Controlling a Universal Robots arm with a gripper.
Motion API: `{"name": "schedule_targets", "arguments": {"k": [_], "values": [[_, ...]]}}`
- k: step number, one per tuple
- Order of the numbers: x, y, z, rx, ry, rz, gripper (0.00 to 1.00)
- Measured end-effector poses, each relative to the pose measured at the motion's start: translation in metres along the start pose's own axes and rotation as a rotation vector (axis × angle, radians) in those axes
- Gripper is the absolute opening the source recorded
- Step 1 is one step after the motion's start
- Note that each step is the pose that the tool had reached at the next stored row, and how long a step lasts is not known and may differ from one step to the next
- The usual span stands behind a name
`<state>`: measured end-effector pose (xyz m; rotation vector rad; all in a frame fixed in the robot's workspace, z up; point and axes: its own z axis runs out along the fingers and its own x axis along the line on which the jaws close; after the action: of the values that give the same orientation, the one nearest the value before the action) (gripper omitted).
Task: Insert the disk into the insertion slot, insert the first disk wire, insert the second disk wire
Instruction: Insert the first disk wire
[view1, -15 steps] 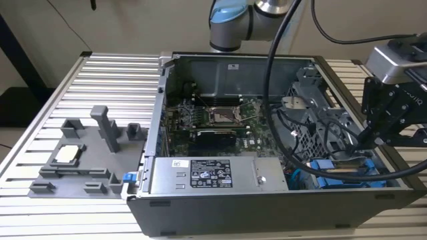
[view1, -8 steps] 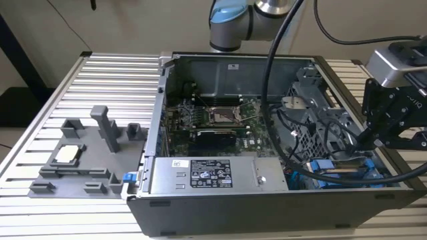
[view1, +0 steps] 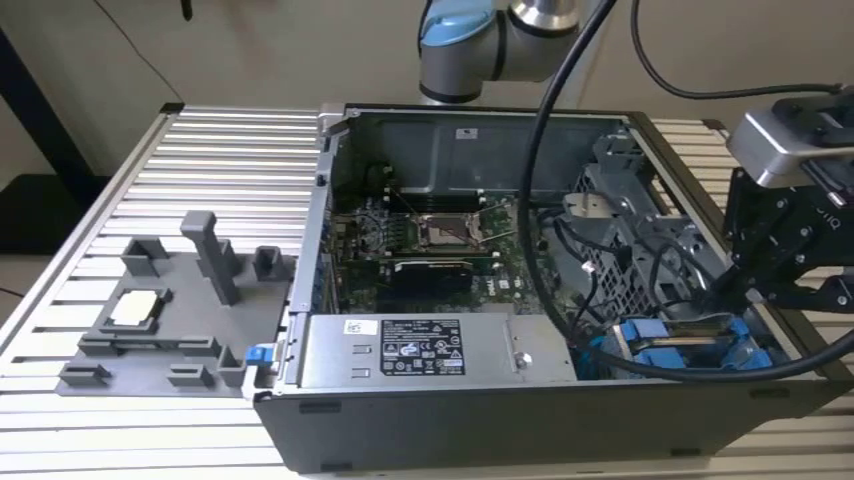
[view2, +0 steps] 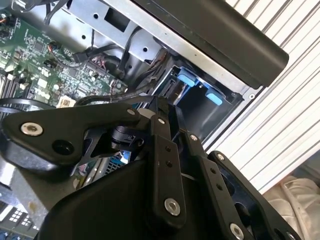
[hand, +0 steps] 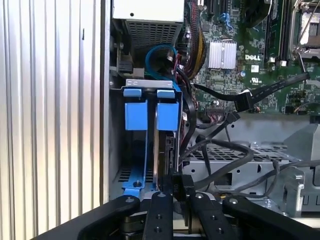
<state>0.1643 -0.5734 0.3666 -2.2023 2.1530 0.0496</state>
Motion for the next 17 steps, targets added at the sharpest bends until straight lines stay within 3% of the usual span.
{"name": "schedule_targets", "arguments": {"k": [3, 8, 17], "values": [[0.0002, 0.0000, 0.0027, 0.0005, -0.0019, 0.006, 0.19], [0.0006, -0.0010, 0.0065, 0.0011, -0.0118, 0.014, 0.19], [0.0014, -0.0029, 0.0126, 0.0022, -0.0122, 0.028, 0.19]]}}
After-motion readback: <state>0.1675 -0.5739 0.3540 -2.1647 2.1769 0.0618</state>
